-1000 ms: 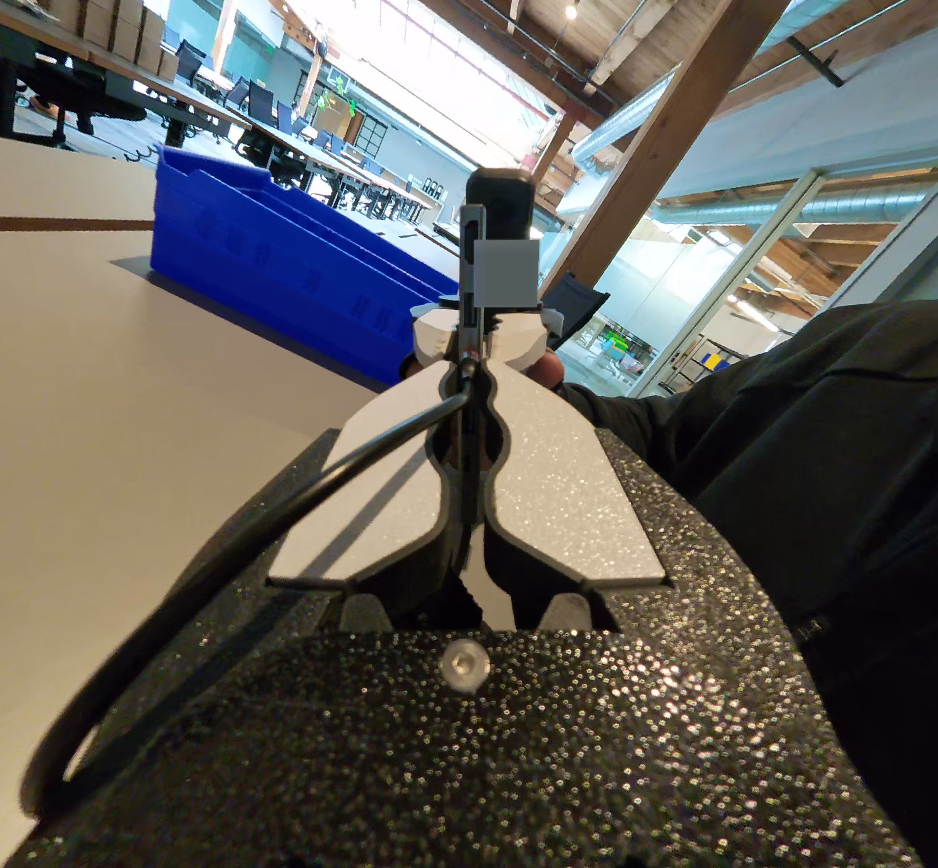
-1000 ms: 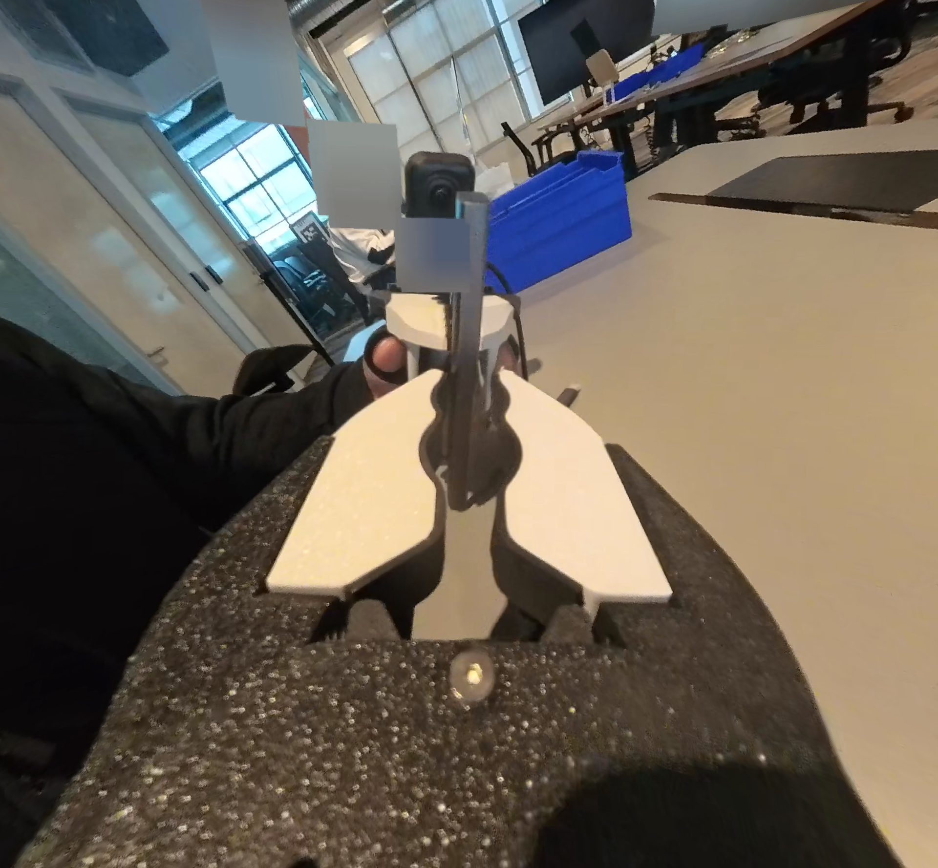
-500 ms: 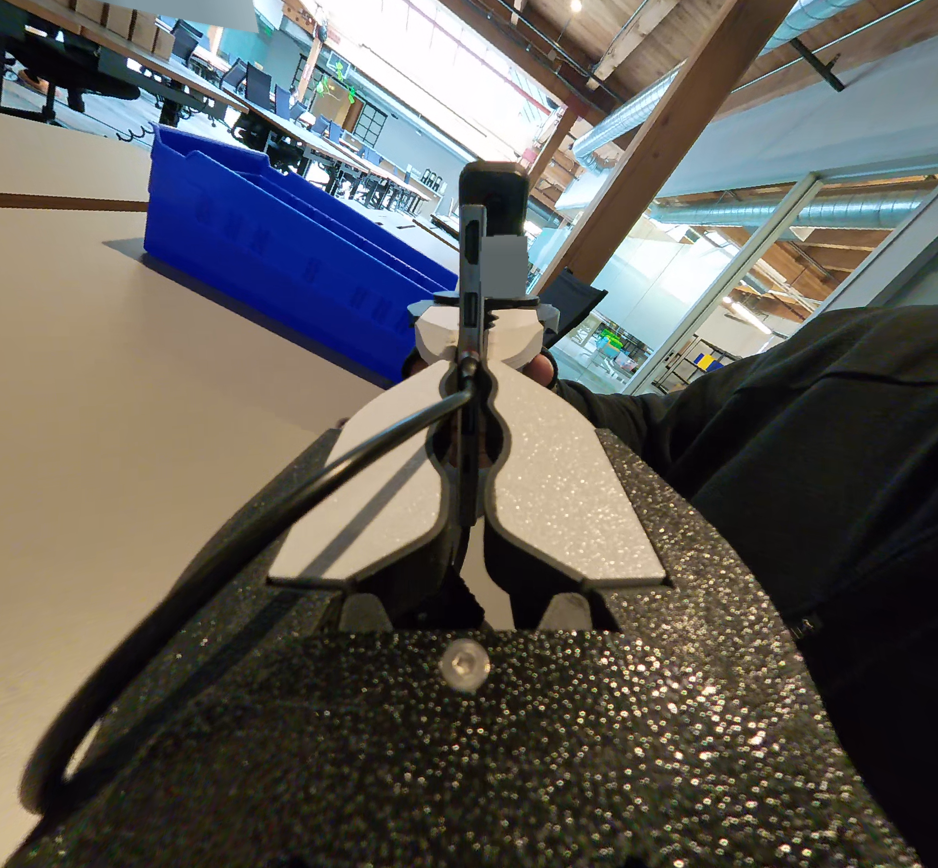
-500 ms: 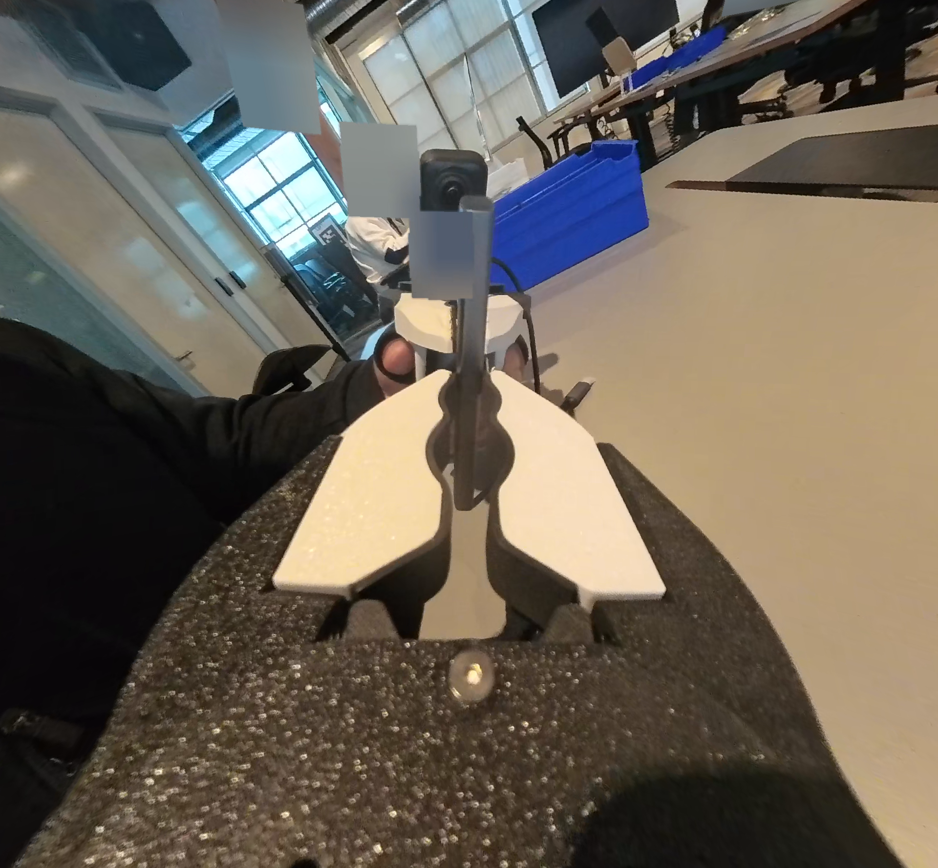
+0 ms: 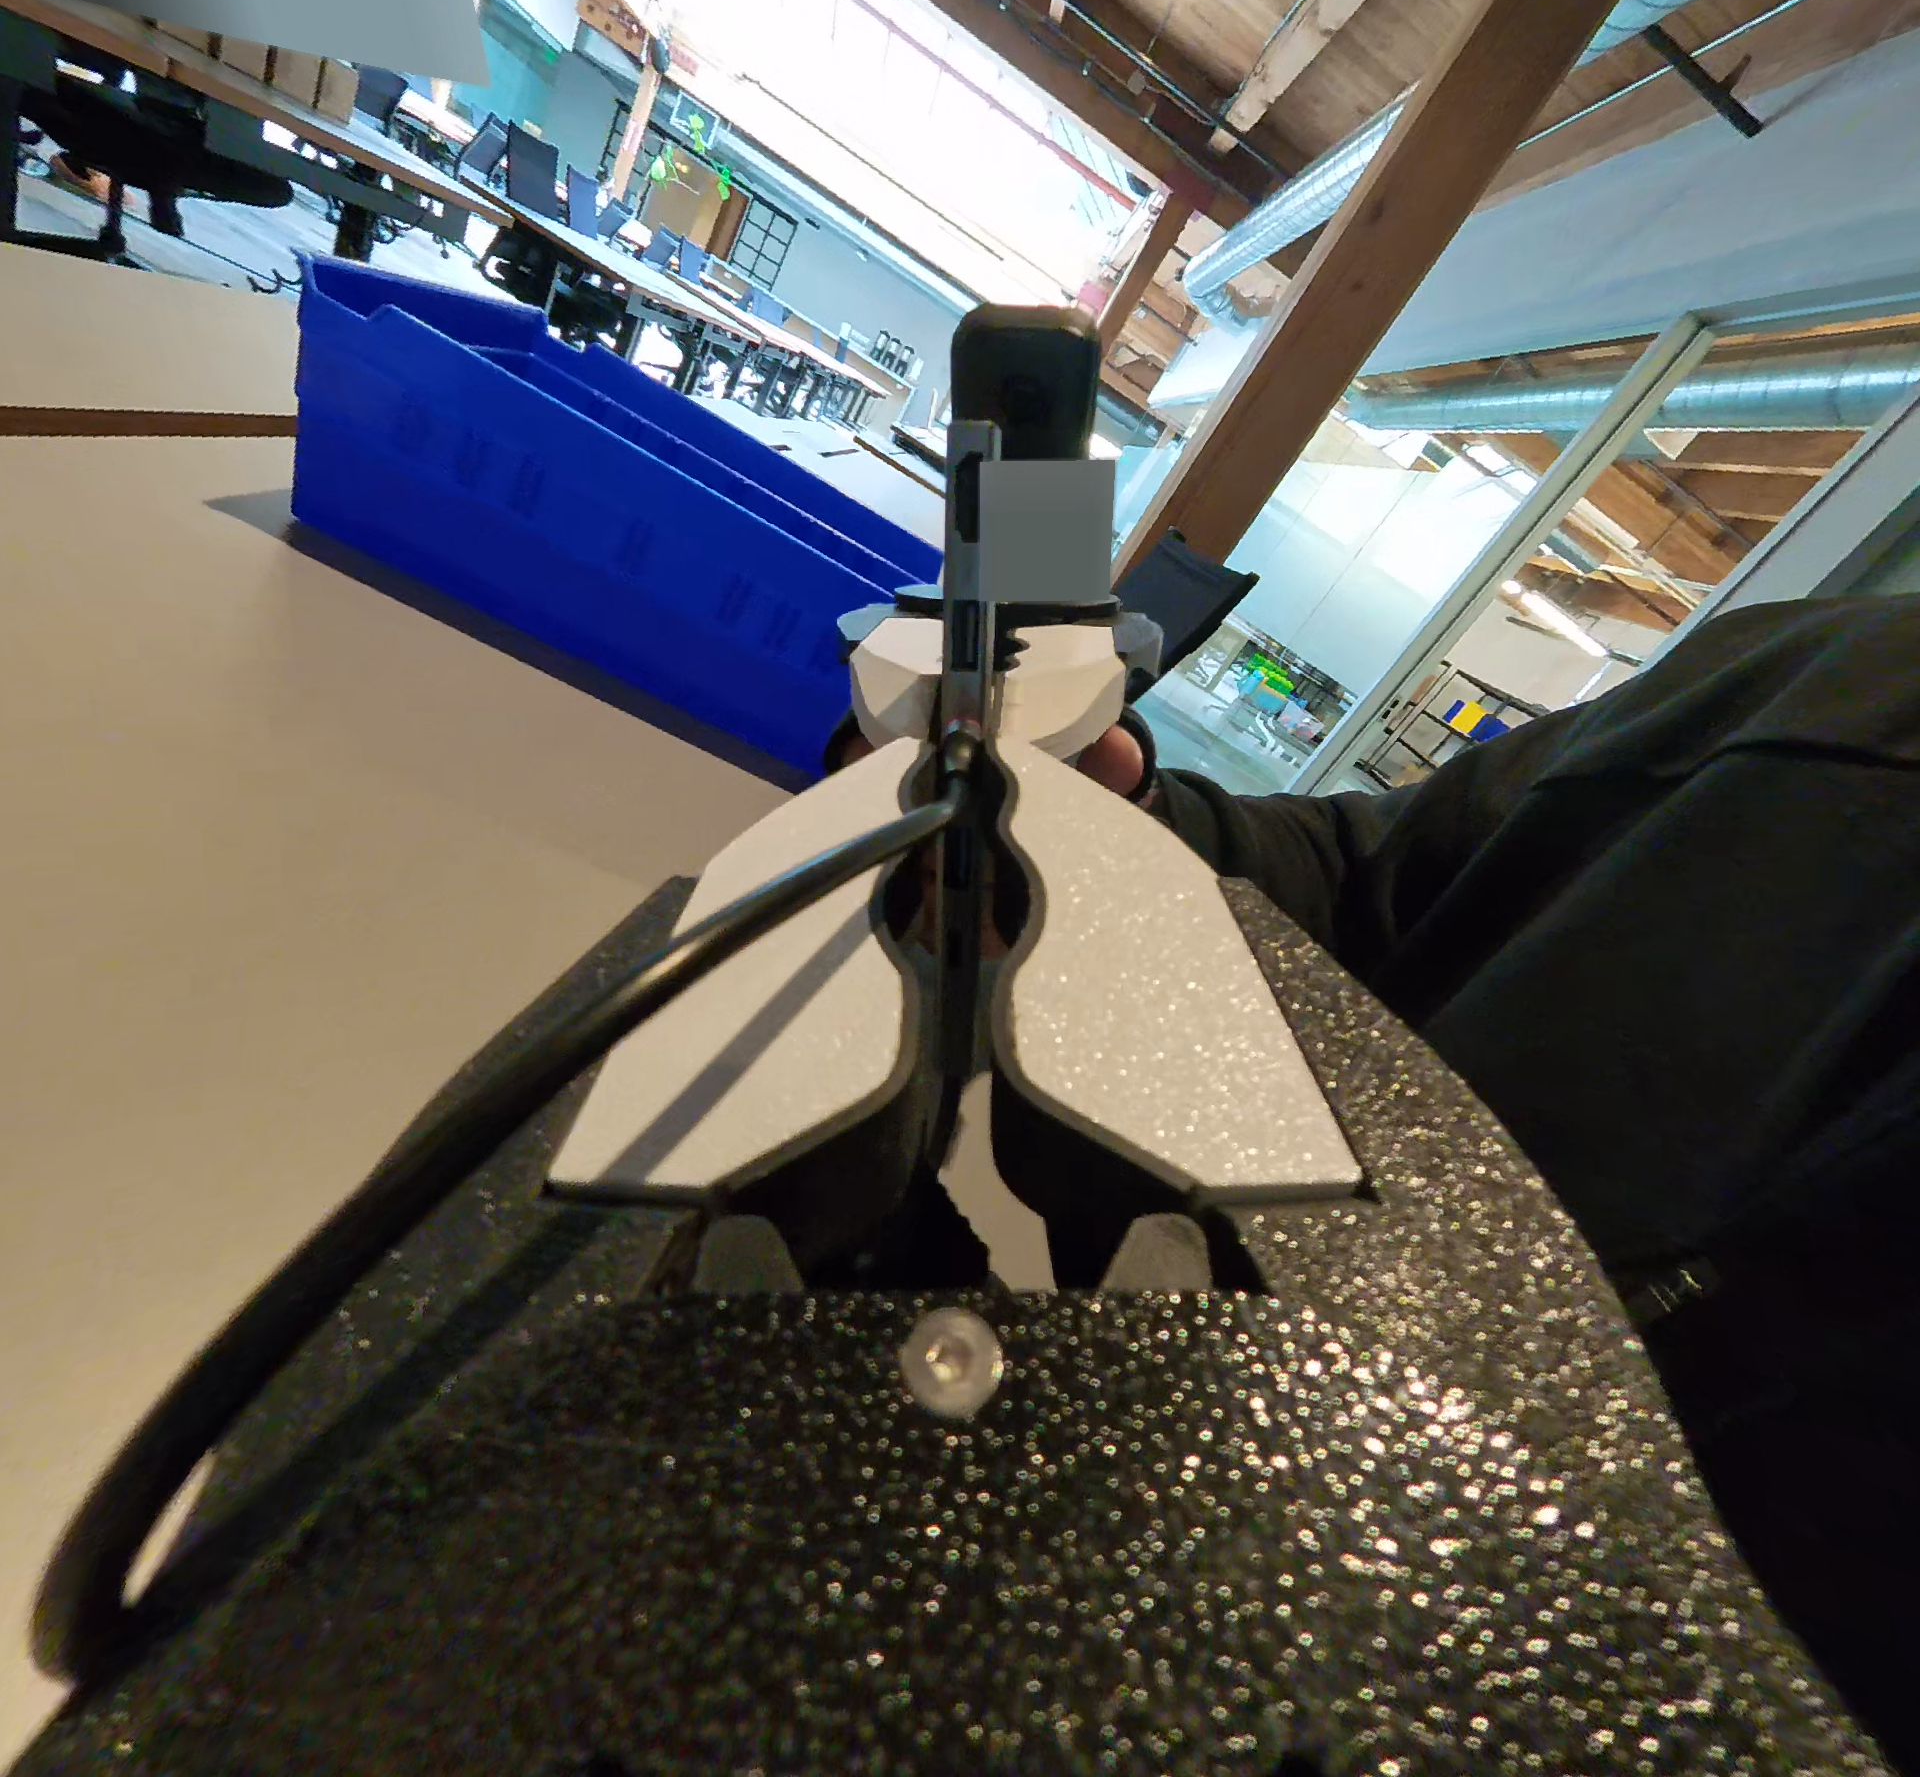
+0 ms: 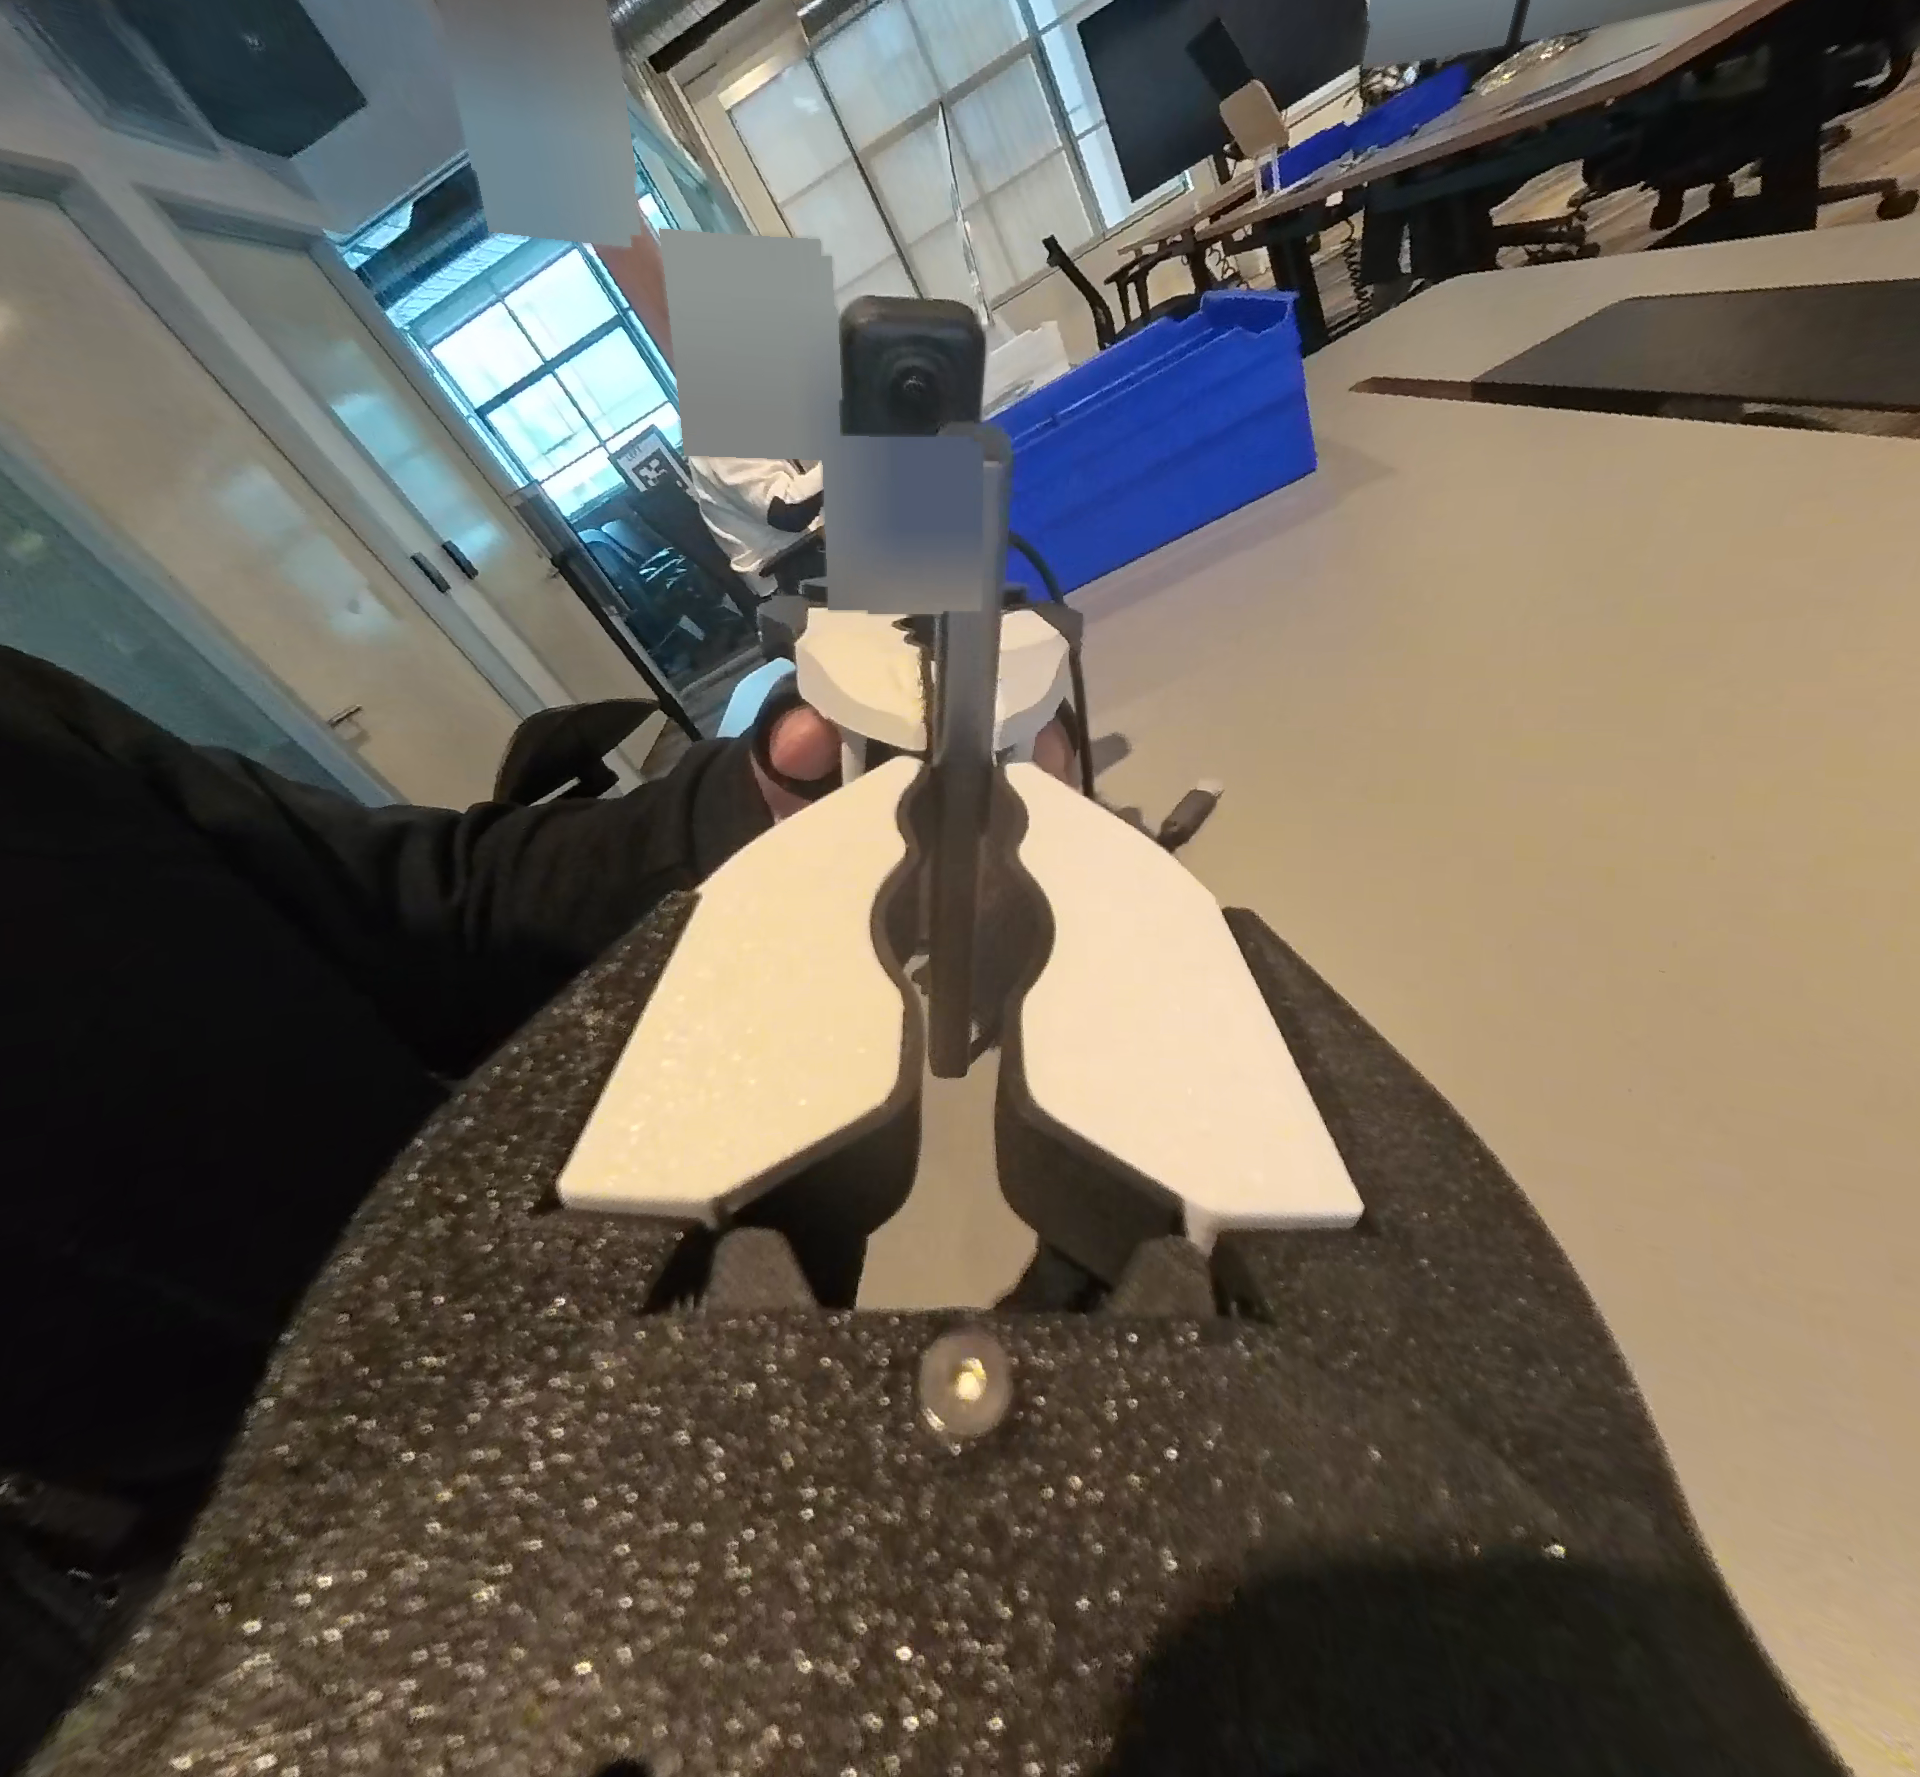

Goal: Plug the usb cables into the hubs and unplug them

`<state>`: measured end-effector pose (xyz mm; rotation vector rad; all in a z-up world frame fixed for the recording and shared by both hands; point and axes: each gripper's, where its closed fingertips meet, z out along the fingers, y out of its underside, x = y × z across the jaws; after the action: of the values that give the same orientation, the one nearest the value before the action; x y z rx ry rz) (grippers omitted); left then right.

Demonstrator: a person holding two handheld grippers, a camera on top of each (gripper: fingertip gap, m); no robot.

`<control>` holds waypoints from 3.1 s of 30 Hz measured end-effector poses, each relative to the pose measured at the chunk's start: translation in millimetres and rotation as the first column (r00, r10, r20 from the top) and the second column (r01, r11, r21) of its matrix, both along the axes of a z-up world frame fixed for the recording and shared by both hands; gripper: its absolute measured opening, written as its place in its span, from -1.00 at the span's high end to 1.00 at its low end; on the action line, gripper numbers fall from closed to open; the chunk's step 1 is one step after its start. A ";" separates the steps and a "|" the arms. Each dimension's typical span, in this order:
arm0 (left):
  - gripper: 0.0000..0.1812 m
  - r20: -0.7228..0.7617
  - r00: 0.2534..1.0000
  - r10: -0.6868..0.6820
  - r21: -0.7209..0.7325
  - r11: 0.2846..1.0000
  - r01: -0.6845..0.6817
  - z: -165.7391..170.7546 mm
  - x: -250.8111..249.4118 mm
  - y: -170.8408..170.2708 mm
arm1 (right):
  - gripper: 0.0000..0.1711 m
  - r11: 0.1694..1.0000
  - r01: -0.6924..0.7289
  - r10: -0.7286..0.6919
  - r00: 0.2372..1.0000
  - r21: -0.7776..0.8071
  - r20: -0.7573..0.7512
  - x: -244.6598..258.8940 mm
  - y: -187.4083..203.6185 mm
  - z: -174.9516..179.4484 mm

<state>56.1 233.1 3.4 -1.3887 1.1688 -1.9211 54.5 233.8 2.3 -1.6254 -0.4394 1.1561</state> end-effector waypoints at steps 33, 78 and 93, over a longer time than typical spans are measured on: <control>0.73 0.055 0.996 0.074 -0.017 0.997 -0.073 12.9 -1.4 10.4 | 0.88 0.364 0.800 -0.877 0.122 0.477 0.464 329.2 -27.4 46.4; 0.74 0.022 0.943 0.331 0.137 0.934 -0.330 5.9 -6.3 49.2 | 0.09 0.546 0.690 -0.836 0.483 0.475 0.260 215.9 -15.1 93.6; 0.58 0.173 0.618 0.767 0.642 0.389 -0.661 15.6 -36.8 103.7 | 0.30 0.895 0.413 -0.445 0.833 0.166 0.329 27.6 22.6 -44.8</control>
<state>19.3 336.8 19.0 -1.3047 0.9079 -0.6601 82.1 256.4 -42.5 -1.7477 -0.3226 0.4919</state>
